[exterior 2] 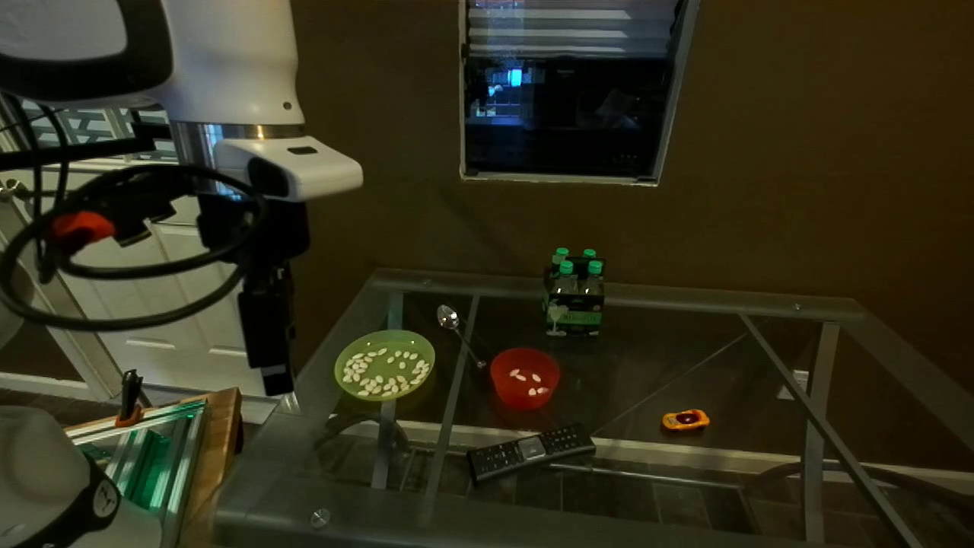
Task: Press a button on the remote control.
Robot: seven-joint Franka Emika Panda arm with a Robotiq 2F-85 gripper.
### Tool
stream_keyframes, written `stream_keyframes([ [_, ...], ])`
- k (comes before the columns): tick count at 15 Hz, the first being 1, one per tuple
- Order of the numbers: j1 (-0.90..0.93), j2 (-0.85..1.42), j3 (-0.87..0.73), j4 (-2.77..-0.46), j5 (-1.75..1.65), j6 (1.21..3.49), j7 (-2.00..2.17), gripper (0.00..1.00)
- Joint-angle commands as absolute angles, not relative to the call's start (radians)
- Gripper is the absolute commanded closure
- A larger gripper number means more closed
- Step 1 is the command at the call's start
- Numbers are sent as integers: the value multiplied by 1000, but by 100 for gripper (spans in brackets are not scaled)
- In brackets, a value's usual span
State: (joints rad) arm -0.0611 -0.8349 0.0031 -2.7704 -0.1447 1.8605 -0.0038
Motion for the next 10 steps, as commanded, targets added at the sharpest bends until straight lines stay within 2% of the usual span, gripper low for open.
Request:
stream_keyframes([
  [1, -54, -834, -2, -2769, -148, 1858, 0, 0],
  [7, -67, -823, -2, -2762, -165, 1875, 5, 0],
  [10, -56, -746, -68, -2713, -141, 1920, -73, 0],
])
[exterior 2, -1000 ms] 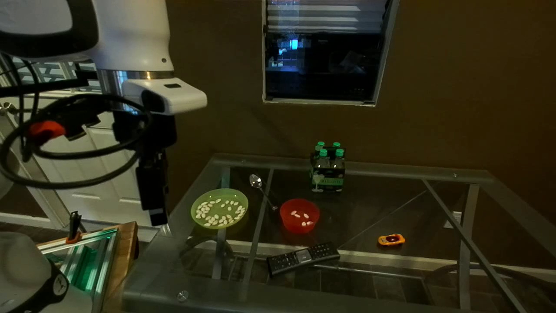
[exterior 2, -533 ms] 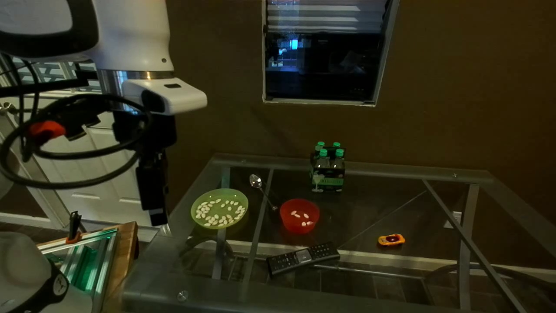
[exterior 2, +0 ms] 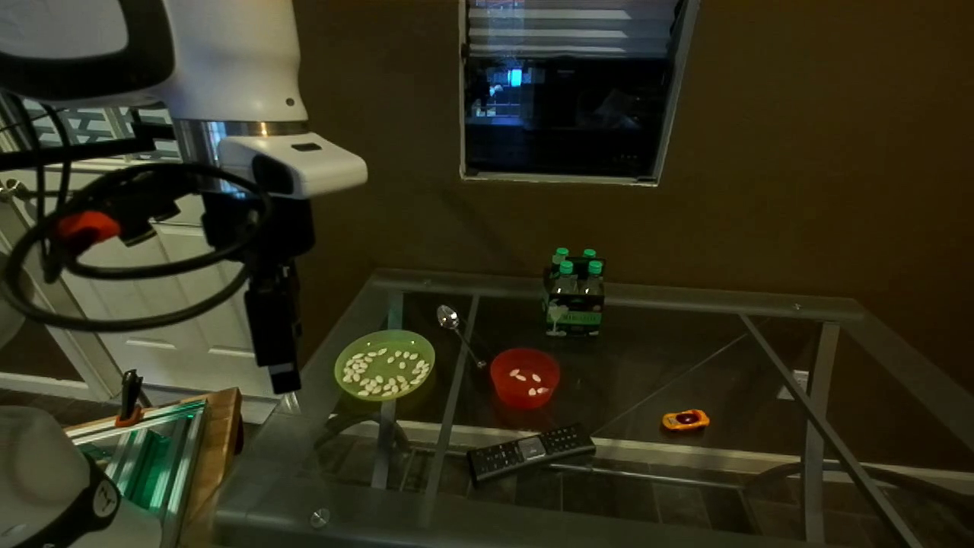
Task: Press a button on the remote control.
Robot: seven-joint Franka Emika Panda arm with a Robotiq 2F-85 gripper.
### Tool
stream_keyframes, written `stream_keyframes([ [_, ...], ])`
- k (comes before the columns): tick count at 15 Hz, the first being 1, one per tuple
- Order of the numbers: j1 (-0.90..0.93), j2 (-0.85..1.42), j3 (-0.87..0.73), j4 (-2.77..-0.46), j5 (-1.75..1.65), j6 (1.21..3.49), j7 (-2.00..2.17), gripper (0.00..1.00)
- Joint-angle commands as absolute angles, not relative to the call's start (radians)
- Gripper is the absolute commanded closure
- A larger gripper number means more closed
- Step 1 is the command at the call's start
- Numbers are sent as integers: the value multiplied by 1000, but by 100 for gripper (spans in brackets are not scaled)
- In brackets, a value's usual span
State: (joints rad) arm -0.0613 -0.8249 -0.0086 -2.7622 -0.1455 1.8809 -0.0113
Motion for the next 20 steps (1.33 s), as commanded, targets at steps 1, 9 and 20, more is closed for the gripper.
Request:
stream_keyframes([
  [1, -58, -724, -83, -2700, -134, 1928, -84, 0],
  [9, -51, -483, -127, -2676, -25, 2078, -76, 41],
  [20, -29, -118, -112, -2549, 137, 2230, -107, 100],
])
